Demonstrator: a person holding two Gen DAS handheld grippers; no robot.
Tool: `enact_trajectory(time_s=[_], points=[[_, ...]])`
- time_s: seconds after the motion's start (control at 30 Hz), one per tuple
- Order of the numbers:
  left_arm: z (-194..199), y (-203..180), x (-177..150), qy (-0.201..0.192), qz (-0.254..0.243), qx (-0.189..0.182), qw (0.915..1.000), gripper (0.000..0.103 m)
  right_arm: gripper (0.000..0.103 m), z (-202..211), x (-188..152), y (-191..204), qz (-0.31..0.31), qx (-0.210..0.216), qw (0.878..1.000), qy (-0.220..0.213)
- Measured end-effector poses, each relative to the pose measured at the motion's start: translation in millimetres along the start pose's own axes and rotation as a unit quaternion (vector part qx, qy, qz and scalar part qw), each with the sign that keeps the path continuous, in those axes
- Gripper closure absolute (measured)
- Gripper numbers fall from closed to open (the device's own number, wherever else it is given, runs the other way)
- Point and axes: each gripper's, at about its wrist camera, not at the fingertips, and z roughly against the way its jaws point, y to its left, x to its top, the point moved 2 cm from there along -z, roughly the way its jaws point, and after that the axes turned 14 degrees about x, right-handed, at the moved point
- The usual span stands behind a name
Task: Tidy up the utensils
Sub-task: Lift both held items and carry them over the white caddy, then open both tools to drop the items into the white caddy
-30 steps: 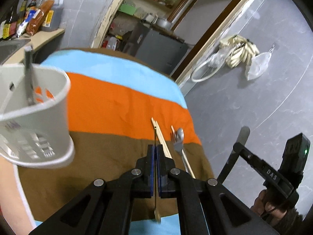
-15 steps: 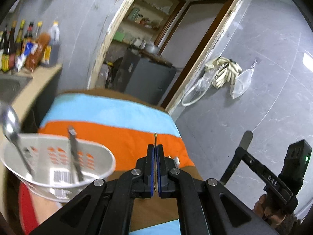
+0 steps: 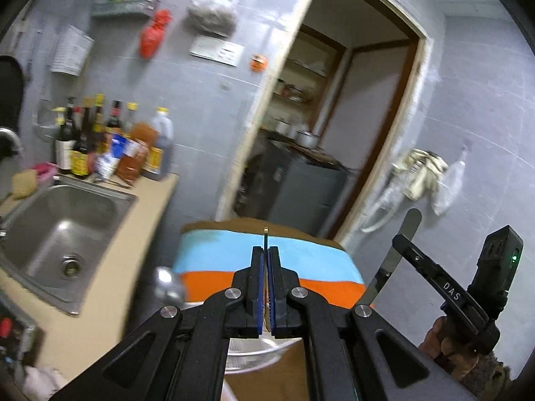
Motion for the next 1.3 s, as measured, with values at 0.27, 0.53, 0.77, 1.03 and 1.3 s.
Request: enact_trajectory(time_s=[0.27, 0.53, 0.77, 1.03, 1.3], points=[[-15, 38, -6, 0.005, 0.012, 0.065, 0.9978, 0.101, 0.102, -53, -30, -1, -0.004, 0.014, 0.999, 0.041], [-47, 37, -27, 0.04, -0.006, 0.087, 0.9954, 0.1, 0.102, -78, -53, -6, 0.01, 0.011, 0.996, 0.083], [-64, 29, -43, 0.062, -0.031, 0.094, 0.9932, 0.1, 0.102, -87, -68, -15, 0.002, 0.011, 0.994, 0.111], [-71, 25, -52, 0.072, -0.035, 0.077, 0.9938, 0.1, 0.101, -90, -80, -15, 0.003, 0.004, 0.99, 0.142], [-70, 23, -54, 0.086, -0.032, 0.074, 0.993, 0.083, 0.084, -70, -70, -16, -0.007, -0.013, 0.992, 0.124]])
